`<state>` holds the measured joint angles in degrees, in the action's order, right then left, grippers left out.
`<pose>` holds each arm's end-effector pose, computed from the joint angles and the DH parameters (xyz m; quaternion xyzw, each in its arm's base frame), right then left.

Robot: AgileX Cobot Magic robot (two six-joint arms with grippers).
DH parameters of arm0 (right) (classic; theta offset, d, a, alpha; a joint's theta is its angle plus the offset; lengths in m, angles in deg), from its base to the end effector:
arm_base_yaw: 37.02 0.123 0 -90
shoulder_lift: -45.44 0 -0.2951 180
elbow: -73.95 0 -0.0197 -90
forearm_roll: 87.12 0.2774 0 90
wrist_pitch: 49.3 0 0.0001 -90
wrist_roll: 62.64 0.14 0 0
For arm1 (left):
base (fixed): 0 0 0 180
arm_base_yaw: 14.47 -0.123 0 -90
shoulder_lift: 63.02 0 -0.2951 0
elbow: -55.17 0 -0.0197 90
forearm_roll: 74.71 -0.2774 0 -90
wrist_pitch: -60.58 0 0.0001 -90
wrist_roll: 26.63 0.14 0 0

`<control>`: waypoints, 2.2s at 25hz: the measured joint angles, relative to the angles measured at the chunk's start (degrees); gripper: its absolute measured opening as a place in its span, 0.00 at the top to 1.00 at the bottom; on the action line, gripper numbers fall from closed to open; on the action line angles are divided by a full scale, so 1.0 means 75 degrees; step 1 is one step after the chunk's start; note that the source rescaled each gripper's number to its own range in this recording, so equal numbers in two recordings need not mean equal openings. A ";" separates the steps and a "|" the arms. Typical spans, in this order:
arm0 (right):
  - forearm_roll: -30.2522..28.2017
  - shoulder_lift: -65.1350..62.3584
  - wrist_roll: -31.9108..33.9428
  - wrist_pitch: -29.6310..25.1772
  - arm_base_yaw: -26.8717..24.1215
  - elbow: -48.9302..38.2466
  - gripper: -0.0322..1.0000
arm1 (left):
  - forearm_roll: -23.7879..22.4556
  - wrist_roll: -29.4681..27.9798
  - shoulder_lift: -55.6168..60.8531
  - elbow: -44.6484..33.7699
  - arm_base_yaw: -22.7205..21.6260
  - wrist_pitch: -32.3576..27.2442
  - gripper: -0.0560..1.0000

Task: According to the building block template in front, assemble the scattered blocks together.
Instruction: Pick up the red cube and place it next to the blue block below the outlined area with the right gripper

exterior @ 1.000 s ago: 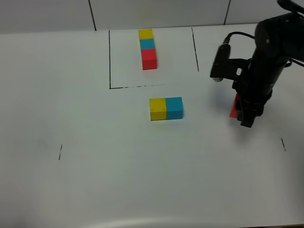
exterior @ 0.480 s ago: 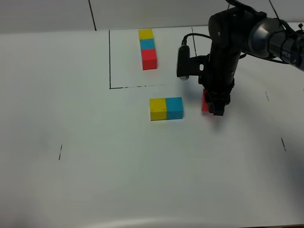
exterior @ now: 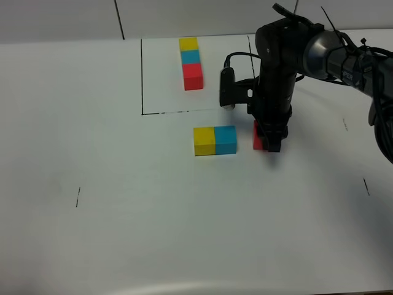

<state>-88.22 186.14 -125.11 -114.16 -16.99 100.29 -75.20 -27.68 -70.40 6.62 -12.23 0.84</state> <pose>0.4621 0.1659 0.0735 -0.6623 0.7491 -0.0106 0.0032 0.0522 -0.0010 0.2719 0.0086 0.8465 -0.0110 0.5323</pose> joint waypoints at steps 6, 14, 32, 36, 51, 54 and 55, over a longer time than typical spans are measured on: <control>0.0032 0.0086 -0.0011 0.0040 0.0130 0.0000 0.96 | 0.0000 0.0000 0.0000 0.0000 0.0000 0.0000 0.35; -0.0014 0.0130 -0.0011 0.0186 0.0269 0.0008 0.96 | 0.0000 0.0000 0.0000 0.0000 0.0000 0.0000 0.35; -0.0115 0.0218 -0.0030 0.0323 0.0375 0.0089 0.96 | 0.0000 0.0000 0.0000 0.0000 0.0000 0.0000 0.35; -0.0114 0.0227 -0.0030 0.0313 0.0384 0.0106 0.96 | 0.0000 0.0000 0.0000 0.0000 0.0000 0.0000 0.35; -0.0100 0.0258 -0.0030 0.0377 0.0511 0.0142 0.96 | 0.0000 0.0000 0.0000 0.0000 0.0000 0.0000 0.35; -0.0100 0.0258 -0.0030 0.0371 0.0511 0.0142 0.96 | 0.0000 0.0000 0.0000 0.0000 0.0000 0.0000 0.35; -0.0092 0.0258 -0.0030 0.0371 0.0511 0.0142 0.96 | 0.0000 0.0000 0.0000 0.0000 0.0000 0.0000 0.35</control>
<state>-88.91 188.07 -125.33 -111.38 -13.16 101.36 -75.20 -27.68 -70.40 6.62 -12.23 0.84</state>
